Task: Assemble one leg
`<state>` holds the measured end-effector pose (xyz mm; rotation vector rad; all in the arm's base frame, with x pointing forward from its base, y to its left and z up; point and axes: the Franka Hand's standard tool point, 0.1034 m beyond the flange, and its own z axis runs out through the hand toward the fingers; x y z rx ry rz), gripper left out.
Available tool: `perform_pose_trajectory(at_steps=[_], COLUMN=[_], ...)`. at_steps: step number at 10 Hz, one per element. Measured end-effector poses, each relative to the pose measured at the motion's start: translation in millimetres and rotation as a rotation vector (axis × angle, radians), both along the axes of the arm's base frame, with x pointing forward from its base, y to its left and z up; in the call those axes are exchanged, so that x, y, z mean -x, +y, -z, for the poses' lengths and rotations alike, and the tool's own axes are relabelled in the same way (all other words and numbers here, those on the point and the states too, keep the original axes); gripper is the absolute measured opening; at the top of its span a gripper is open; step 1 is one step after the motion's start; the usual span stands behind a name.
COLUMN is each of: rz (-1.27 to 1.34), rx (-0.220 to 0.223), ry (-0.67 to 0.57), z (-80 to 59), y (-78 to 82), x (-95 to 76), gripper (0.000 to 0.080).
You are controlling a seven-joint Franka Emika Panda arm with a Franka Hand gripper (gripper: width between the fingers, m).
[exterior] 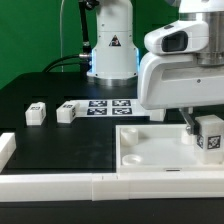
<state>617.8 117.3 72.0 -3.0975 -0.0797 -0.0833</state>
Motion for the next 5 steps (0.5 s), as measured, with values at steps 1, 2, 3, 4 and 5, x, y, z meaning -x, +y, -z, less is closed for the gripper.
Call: perform_pose_trajectory(at_steps=[1,2,3,4,5], rz=[0.023,0.064,0.165,0.335,0.439], rx=[-0.001,-0.004,-0.009,-0.015,-0.010], ry=[0.001,0.002,0.004,0.007,0.009], z=[0.0,0.0,-0.1,-0.4,0.0], y=[0.0,0.2,1.0,3.0,-0.6], x=[0.0,0.0,-0.2,-0.1,0.3], gripper=[0.0291,0.0291,0.0291,0.0291,0.0291])
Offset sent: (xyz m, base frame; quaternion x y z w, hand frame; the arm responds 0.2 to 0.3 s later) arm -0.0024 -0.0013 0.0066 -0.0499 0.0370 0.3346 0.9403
